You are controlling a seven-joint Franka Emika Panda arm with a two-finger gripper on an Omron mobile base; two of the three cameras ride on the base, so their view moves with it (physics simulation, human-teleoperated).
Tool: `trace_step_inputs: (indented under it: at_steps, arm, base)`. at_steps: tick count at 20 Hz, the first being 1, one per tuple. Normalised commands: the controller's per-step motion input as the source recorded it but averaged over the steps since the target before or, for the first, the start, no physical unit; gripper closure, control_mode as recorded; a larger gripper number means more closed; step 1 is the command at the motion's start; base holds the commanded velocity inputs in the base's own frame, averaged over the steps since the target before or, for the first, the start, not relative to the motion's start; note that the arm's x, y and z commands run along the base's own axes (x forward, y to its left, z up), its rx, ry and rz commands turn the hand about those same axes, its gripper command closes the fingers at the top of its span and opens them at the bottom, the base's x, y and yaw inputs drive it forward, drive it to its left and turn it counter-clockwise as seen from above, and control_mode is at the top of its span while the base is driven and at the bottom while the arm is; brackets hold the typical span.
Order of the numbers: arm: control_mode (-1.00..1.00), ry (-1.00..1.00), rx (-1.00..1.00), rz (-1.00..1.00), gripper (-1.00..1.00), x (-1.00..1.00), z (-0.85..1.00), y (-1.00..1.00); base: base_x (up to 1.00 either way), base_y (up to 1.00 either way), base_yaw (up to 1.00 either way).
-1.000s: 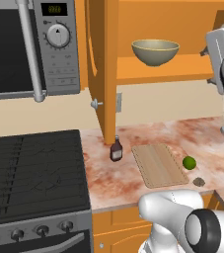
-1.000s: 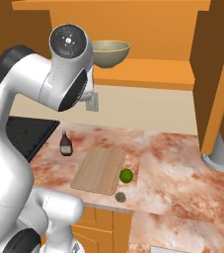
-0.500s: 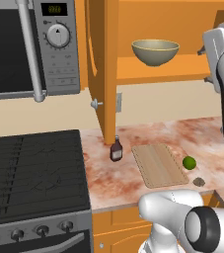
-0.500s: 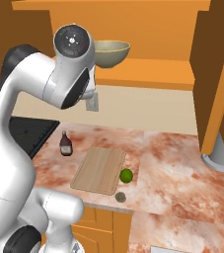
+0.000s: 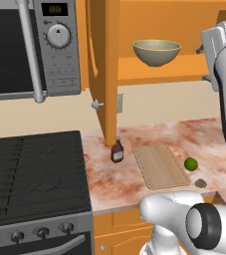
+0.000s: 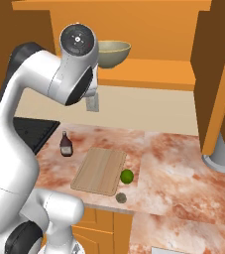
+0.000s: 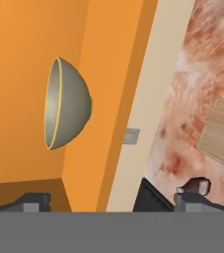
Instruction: Open the cabinet. Place the bowl and condiment on the counter. Then place the lime and garlic on the cutting board.
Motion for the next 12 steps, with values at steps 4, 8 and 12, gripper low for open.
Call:
trace_step_inputs:
  at_steps: [4,8,12]
  arm:
    - [-1.00,0.00,0.01,0.00,-1.00,0.19,0.00,0.00]
    - [-1.00,0.00,0.00,0.00,-1.00,0.18,0.00,0.00]
    - [-1.00,0.00,0.00,0.00,-1.00,0.16,0.00,0.00]
  base:
    - [0.00,0.00,0.00]
    - [0.00,0.00,0.00]
    - [0.00,0.00,0.00]
